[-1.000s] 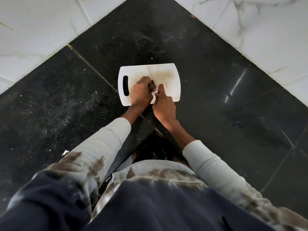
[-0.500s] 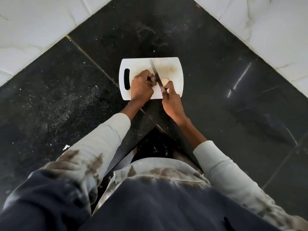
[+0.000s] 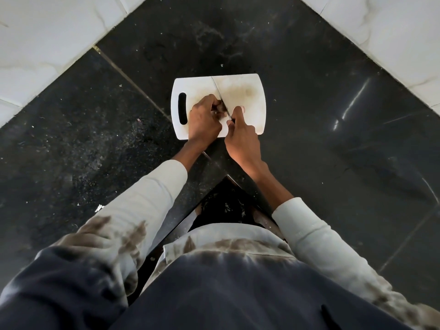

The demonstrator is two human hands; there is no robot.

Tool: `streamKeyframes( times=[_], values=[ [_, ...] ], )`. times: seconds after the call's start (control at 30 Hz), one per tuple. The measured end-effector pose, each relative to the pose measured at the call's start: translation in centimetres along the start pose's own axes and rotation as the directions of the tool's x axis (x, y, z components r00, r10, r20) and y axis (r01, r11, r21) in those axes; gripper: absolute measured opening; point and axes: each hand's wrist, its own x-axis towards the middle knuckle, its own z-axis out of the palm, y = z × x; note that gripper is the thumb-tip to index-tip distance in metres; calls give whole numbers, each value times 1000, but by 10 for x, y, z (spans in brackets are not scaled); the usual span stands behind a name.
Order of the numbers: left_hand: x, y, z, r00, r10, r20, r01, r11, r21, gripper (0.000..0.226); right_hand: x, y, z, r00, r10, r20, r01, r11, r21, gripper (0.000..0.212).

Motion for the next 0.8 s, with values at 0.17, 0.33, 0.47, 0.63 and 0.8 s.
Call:
streamKeyframes(
  times=[0.17, 0.33, 0.47, 0.63, 0.8],
  values=[
    [1, -1, 2, 1000, 4, 5, -4, 1000, -5, 25, 11, 0, 1, 999, 15, 34, -16, 999, 35, 15],
    [0, -2, 2, 1000, -2, -1, 2, 1000, 26, 27, 12, 6, -1, 999, -5, 41, 4, 999, 40, 15],
    [-1, 0, 4, 1000, -27, -9, 27, 999, 27, 30, 7, 10, 3, 998, 19, 56, -23, 998, 61, 24],
    [-4, 10, -1, 999, -11, -33, 11, 1000, 16, 30, 17, 16, 8, 998, 36, 53, -42, 992, 115, 19],
    [-6, 8, -3, 999, 14, -45, -12, 999, 44, 32, -25, 39, 24, 999, 19, -42, -19, 1000, 15, 18]
  ],
)
